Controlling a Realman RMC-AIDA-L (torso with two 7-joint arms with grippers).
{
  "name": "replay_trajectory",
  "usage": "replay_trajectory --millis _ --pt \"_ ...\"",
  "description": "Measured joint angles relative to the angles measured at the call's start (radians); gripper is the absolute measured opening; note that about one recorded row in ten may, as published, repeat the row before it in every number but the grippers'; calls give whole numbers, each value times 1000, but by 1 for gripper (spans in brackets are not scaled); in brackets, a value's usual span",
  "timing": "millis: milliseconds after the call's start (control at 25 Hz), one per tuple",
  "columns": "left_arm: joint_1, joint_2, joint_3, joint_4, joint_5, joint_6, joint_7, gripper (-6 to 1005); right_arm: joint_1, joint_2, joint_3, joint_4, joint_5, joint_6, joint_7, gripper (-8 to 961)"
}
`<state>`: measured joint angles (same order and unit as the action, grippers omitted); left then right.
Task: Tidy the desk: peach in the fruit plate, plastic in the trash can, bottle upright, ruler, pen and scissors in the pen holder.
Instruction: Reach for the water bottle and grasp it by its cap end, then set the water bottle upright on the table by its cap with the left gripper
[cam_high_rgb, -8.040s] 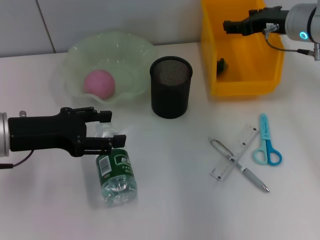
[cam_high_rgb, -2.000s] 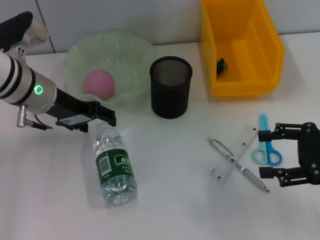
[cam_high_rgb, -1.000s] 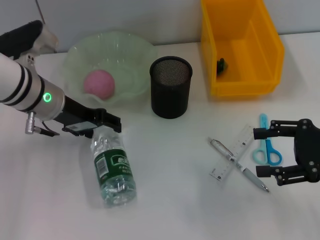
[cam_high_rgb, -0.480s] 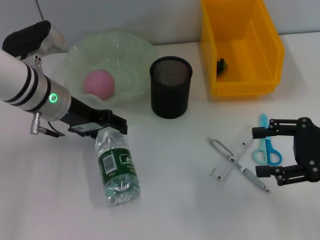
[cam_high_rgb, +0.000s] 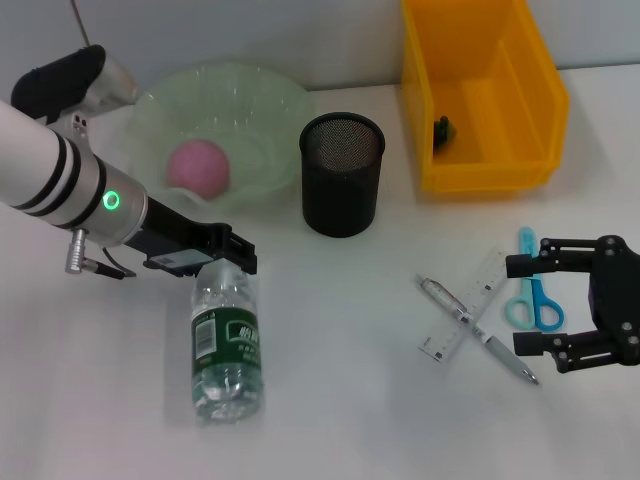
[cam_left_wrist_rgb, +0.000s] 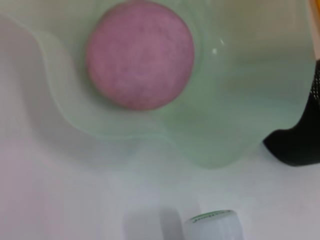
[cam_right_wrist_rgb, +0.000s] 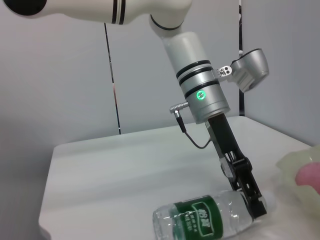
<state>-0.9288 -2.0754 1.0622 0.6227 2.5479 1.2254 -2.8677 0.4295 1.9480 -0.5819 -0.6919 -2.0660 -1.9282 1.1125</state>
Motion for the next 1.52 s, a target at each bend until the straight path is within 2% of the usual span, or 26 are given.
replay_trajectory --millis 1040,1520 --pt "-8 0 79 24 -16 67 -4 445 -3 3 10 -1 9 -27 -1 803" --pt "-10 0 95 30 -18 86 9 443 0 8 10 -1 9 -38 -1 803"
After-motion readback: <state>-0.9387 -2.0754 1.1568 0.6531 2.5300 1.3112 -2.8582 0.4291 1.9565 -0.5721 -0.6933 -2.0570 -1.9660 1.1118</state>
